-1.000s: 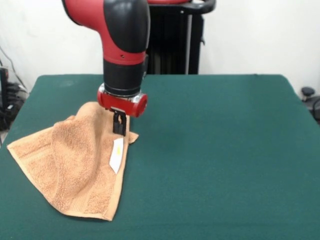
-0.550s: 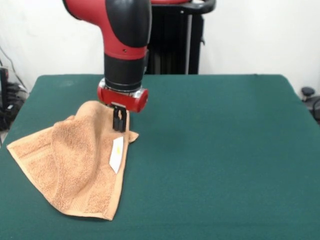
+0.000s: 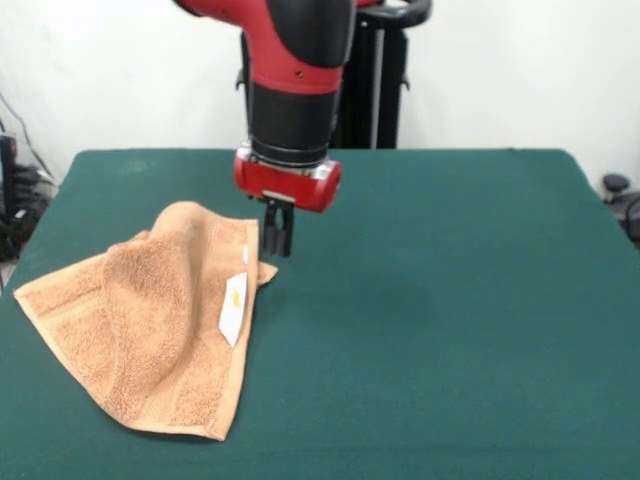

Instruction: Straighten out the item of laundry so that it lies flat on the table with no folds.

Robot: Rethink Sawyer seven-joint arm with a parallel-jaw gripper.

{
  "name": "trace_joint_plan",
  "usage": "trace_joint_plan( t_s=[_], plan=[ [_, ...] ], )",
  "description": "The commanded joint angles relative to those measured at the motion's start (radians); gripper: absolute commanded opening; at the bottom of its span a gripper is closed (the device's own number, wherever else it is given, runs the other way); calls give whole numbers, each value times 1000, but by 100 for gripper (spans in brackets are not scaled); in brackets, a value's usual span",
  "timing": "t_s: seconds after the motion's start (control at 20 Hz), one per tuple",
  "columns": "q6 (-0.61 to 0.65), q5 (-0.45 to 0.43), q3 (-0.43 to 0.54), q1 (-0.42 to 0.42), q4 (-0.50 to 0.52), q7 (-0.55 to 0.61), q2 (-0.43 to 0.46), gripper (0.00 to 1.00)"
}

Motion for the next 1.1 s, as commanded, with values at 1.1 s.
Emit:
trace_joint_plan(
  t_s=[1.1],
  plan=[
    [322, -199, -55, -31, 61, -2, -363, 0]
  ],
)
